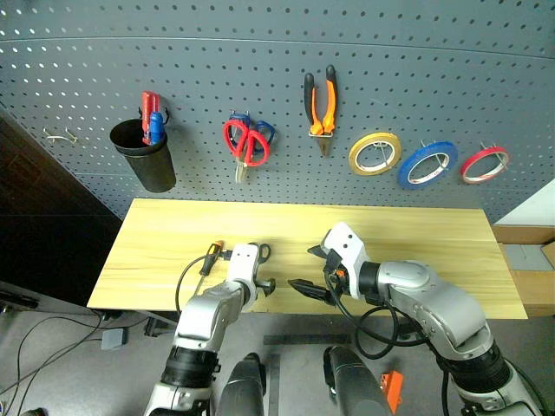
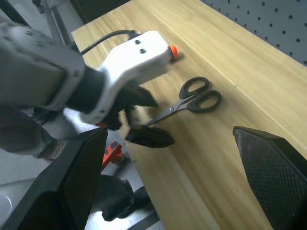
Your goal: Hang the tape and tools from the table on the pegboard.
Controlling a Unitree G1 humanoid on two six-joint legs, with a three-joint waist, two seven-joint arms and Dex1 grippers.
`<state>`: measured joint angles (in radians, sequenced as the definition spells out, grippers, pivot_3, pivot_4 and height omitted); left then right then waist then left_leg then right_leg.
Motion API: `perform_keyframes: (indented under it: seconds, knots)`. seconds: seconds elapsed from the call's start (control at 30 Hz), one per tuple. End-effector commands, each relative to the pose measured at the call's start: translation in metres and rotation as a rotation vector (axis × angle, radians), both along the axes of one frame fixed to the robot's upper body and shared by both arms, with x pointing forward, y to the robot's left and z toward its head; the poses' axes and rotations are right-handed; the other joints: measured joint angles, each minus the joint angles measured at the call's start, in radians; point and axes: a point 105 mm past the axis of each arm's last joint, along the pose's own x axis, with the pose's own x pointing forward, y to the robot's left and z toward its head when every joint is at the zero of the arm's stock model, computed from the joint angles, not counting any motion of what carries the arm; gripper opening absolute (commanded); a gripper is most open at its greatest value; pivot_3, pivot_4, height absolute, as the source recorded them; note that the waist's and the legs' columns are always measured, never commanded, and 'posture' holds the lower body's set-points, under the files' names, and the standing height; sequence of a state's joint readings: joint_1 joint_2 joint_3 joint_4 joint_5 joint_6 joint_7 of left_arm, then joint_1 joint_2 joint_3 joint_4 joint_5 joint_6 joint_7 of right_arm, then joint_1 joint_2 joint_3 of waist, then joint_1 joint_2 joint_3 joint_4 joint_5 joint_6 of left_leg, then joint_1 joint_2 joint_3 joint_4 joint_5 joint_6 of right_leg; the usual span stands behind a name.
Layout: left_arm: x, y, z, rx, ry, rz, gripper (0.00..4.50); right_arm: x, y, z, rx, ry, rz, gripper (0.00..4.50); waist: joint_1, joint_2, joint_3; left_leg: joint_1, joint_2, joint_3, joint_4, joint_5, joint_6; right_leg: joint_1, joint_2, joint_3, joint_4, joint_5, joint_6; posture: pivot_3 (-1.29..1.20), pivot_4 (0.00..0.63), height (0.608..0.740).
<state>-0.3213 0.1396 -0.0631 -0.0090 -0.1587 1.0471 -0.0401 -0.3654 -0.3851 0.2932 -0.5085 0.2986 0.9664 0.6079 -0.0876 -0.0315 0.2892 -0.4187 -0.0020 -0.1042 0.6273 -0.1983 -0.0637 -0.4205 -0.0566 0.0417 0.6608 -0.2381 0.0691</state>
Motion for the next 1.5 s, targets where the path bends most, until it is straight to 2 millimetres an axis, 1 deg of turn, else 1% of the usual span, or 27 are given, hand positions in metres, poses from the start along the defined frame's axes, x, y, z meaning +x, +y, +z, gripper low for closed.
perform_keyframes:
  seconds: [0.03,0.17,0.3,0.4,0.47,0.53,0.57,0.6,0.63,0.83,1.0,1.2,1.23,1.27,1.37,1.43,1.5]
  knots:
    - [0.003,0.003,-0.01,0.034,0.028,0.02,4.5,-0.003,0.001,0.011,0.03,-0.022,0.011,4.49,0.0,0.0,0.0,0.0,0.0,0.0,0.0,0.0,0.0,0.0,0.0,0.0,0.0,0.0,0.0,-0.15,0.268,0.74]
    - [0.003,0.005,-0.015,0.006,0.07,0.049,4.5,-0.002,0.0,0.011,0.032,-0.011,0.002,4.49,-0.001,0.0,0.0,0.0,0.0,0.0,0.0,0.0,0.0,0.0,0.0,0.0,0.0,0.0,0.0,-0.16,0.27,0.74]
    - [0.002,0.012,-0.021,0.012,0.09,0.06,4.5,-0.001,-0.001,0.013,0.046,0.007,-0.009,4.49,-0.002,0.001,-0.001,0.001,0.0,0.0,0.0,0.0,0.0,0.001,0.0,0.0,0.0,0.0,0.0,-0.16,0.27,0.74]
    - [0.002,0.016,-0.023,0.023,0.082,0.059,3.86,0.001,-0.003,0.014,0.052,0.018,-0.021,4.5,-0.003,0.001,-0.001,0.002,0.0,0.0,0.0,0.0,0.0,0.001,0.0,0.0,0.001,0.0,0.0,-0.16,0.27,0.74]
    - [0.002,0.016,-0.024,0.025,0.079,0.053,3.29,0.002,-0.005,0.014,0.054,0.024,-0.031,4.5,-0.003,0.002,-0.002,0.002,0.0,0.0,0.0,0.0,0.0,0.001,0.0,0.0,0.001,0.0,0.0,-0.16,0.27,0.74]
    - [0.002,0.017,-0.026,0.033,0.076,0.043,2.6,0.003,-0.006,0.013,0.055,0.03,-0.038,4.5,-0.003,0.002,-0.002,0.002,0.0,0.0,0.0,0.0,0.0,0.001,0.0,0.0,0.001,0.0,0.0,-0.17,0.269,0.74]
    - [0.003,0.018,-0.027,0.036,0.076,0.04,2.57,0.003,-0.007,0.013,0.057,0.034,-0.041,4.5,-0.003,0.002,-0.002,0.002,0.0,0.0,0.0,0.0,0.0,0.001,0.0,0.0,0.0,0.0,0.0,-0.17,0.268,0.74]
    - [0.003,0.019,-0.027,0.038,0.074,0.036,2.12,0.003,-0.007,0.014,0.059,0.036,-0.044,4.5,-0.003,0.003,-0.002,0.002,0.0,0.0,0.0,0.0,0.0,0.001,0.0,0.0,0.0,0.0,0.0,-0.17,0.267,0.74]
    - [0.004,0.019,-0.028,0.044,0.07,0.029,2.06,0.004,-0.008,0.014,0.06,0.038,-0.047,4.5,-0.003,0.003,-0.002,0.002,0.0,0.0,0.0,0.0,0.0,0.001,0.0,0.0,0.0,0.0,0.0,-0.17,0.267,0.74]
    - [0.004,0.019,-0.027,0.039,0.022,-0.005,0.23,0.004,-0.013,0.013,0.055,0.038,-0.065,4.5,-0.003,0.004,-0.003,0.002,0.0,0.0,0.0,0.0,0.0,0.001,0.0,0.0,0.0,0.0,0.0,-0.17,0.264,0.74]
    - [0.001,0.021,-0.022,0.036,-0.016,-0.025,0.21,0.004,-0.014,0.012,0.05,0.03,-0.066,4.5,-0.003,0.004,-0.003,0.001,0.0,0.001,-0.001,0.0,0.0,0.001,0.0,0.0,-0.002,0.0,0.0,-0.17,0.263,0.74]
    - [0.004,0.023,0.016,0.05,-0.27,-0.068,0.21,0.004,-0.017,0.017,0.028,-0.037,-0.057,4.5,-0.003,0.003,-0.003,0.0,0.001,0.001,-0.003,0.0,0.0,-0.001,0.0,0.001,-0.004,0.0,0.0,-0.17,0.259,0.74]
    - [0.001,0.025,0.033,0.075,-0.381,-0.1,0.21,0.007,-0.019,0.021,0.016,-0.102,-0.069,4.5,-0.004,0.003,-0.003,-0.001,0.001,0.001,-0.003,0.0,0.0,-0.001,0.0,0.0,-0.004,0.0,0.0,-0.17,0.259,0.74]
    - [-0.002,0.026,0.044,0.093,-0.454,-0.127,0.21,0.009,-0.02,0.025,0.007,-0.149,-0.077,4.5,-0.005,0.002,-0.002,-0.001,0.001,0.001,-0.003,0.0,0.0,-0.002,0.0,0.0,-0.004,0.0,0.0,-0.17,0.255,0.74]
    - [-0.021,0.034,0.07,0.159,-0.62,-0.192,0.21,0.016,-0.026,0.04,0.016,-0.302,-0.128,4.5,-0.005,0.003,-0.002,-0.002,0.002,0.002,-0.004,-0.001,-0.001,-0.003,0.0,0.001,-0.005,0.0,0.0,-0.17,0.255,0.74]
    - [-0.033,0.04,0.085,0.228,-0.711,-0.23,0.21,0.016,-0.026,0.051,0.039,-0.404,-0.117,4.5,-0.003,0.003,-0.002,-0.002,0.002,0.002,-0.005,-0.001,-0.002,-0.003,0.0,0.001,-0.007,0.0,0.0,-0.16,0.251,0.74]
    - [-0.043,0.045,0.105,0.299,-0.813,-0.247,0.21,0.013,-0.025,0.063,0.093,-0.445,-0.101,4.5,-0.002,0.003,-0.002,-0.002,0.002,0.003,-0.007,-0.001,-0.002,-0.002,0.0,0.001,-0.011,0.0,0.0,-0.16,0.251,0.74]
